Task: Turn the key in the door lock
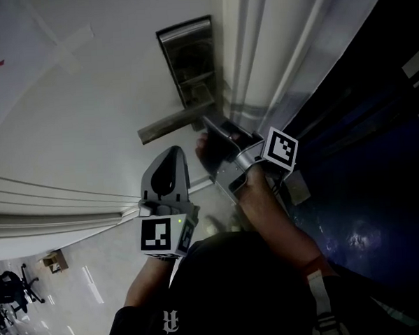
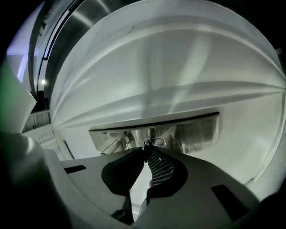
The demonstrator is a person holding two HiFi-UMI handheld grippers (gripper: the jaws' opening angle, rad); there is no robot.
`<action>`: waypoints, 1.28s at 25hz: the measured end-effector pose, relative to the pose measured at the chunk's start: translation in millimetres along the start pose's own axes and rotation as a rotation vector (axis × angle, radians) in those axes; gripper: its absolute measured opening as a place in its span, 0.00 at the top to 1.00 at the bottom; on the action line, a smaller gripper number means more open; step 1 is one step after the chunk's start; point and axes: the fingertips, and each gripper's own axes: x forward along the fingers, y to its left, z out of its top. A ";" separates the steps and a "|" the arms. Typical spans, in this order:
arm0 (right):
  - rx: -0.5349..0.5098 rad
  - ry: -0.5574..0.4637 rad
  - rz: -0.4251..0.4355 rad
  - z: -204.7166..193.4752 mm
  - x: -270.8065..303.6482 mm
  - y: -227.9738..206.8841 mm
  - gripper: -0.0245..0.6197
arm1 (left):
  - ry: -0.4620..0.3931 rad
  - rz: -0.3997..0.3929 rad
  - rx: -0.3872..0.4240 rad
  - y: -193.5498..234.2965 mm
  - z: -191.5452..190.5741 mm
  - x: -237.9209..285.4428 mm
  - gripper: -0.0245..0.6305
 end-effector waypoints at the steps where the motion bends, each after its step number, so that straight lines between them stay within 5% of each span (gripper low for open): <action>1: 0.048 -0.004 0.023 -0.3 0.3 -0.7 0.91 | 0.000 -0.001 0.002 -0.6 0.0 0.1 0.95; 14: 0.414 -0.007 0.330 -4.1 2.0 0.1 0.91 | 0.019 0.001 0.026 -2.4 -1.6 -3.3 0.95; 20: 0.142 0.024 0.261 -1.2 0.4 3.7 0.90 | 0.024 0.008 0.029 -0.6 -1.7 -2.5 0.95; 26: 0.048 0.064 0.196 -3.5 -4.0 3.6 0.90 | 0.009 -0.004 0.019 -5.3 0.2 -0.2 0.95; 32: -0.225 0.139 0.078 -5.4 -13.7 3.7 0.88 | -0.004 -0.012 0.014 -8.4 1.0 2.2 0.95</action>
